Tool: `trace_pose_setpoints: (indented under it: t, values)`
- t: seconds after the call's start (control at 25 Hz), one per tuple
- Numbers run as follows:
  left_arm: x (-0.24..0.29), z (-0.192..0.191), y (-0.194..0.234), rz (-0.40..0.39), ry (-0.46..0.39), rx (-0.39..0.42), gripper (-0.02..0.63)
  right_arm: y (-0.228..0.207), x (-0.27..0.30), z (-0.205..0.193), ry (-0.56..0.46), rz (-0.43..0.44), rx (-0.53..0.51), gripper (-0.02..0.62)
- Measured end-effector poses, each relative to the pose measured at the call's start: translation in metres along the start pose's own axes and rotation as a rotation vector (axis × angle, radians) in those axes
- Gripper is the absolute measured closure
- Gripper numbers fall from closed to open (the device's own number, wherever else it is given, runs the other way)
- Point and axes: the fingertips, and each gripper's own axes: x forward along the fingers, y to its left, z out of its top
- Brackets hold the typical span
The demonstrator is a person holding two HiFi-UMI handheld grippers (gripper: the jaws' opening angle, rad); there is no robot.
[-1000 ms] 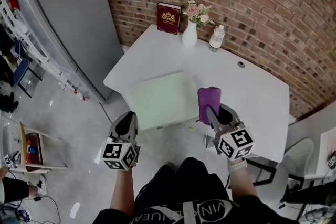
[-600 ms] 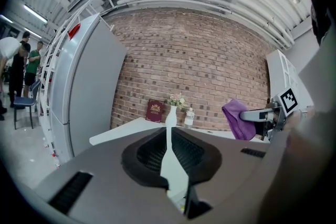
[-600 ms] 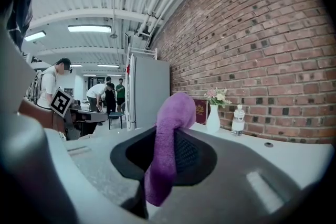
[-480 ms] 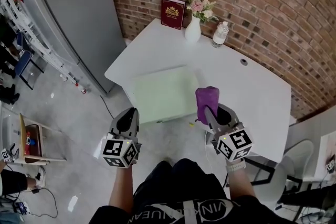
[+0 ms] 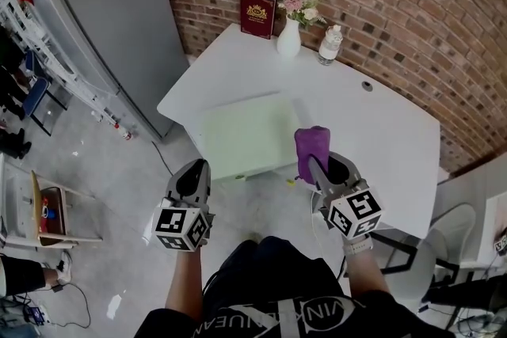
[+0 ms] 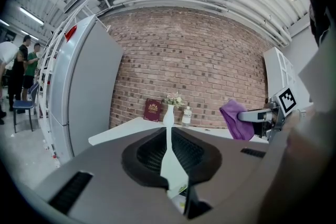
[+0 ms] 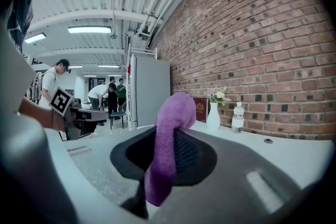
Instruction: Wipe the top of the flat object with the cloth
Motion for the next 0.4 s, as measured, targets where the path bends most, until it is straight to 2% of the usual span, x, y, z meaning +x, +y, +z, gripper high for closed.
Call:
trace_pose_setpoints:
  t: [0.4]
  values:
    - [-0.0087, 0.0015, -0.0102, -0.015, -0.009, -0.006, 0.574, 0.0034, -0.0087, 0.0027, -0.002, 0.0, 0.008, 0.525]
